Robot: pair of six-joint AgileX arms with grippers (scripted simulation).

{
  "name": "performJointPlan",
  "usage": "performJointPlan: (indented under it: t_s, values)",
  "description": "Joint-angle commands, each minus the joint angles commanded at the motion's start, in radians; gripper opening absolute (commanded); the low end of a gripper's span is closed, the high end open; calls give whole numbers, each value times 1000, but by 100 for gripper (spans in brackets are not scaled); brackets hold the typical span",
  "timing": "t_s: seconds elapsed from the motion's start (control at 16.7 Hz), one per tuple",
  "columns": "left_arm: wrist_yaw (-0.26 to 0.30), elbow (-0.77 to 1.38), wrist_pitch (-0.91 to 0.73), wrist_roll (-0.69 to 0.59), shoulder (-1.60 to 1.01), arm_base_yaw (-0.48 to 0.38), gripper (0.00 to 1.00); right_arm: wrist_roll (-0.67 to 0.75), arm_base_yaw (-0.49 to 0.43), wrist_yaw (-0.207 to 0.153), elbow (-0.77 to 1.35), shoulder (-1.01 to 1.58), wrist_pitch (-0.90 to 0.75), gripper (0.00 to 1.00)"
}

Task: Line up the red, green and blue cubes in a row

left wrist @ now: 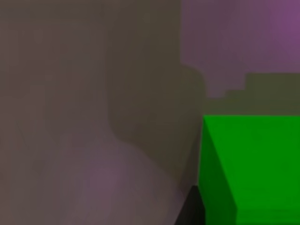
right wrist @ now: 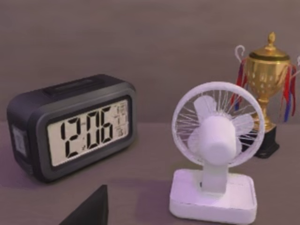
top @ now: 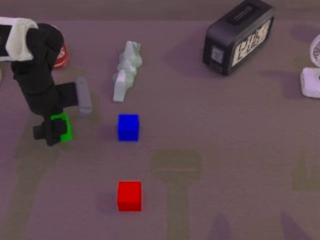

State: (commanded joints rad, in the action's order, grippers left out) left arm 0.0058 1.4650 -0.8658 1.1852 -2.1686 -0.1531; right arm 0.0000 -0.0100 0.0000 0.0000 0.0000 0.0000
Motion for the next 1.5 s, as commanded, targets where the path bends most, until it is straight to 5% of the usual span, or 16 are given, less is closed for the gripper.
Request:
performJointPlan:
  t_s: [0.54, 0.9, 1.14, 1.5]
  values:
    - [-1, 141, -230, -2, 85, 18, 0, 0, 0, 0, 0, 0, 0, 100]
    - [-1, 148, -240, -10, 89, -2, 0, 0, 0, 0, 0, 0, 0, 100]
    - [-2, 134, -248, -111, 111, -153, 0, 0, 0, 0, 0, 0, 0, 100]
    - [-1, 82, -267, -354, 168, -551, 0, 0, 0, 0, 0, 0, 0, 100]
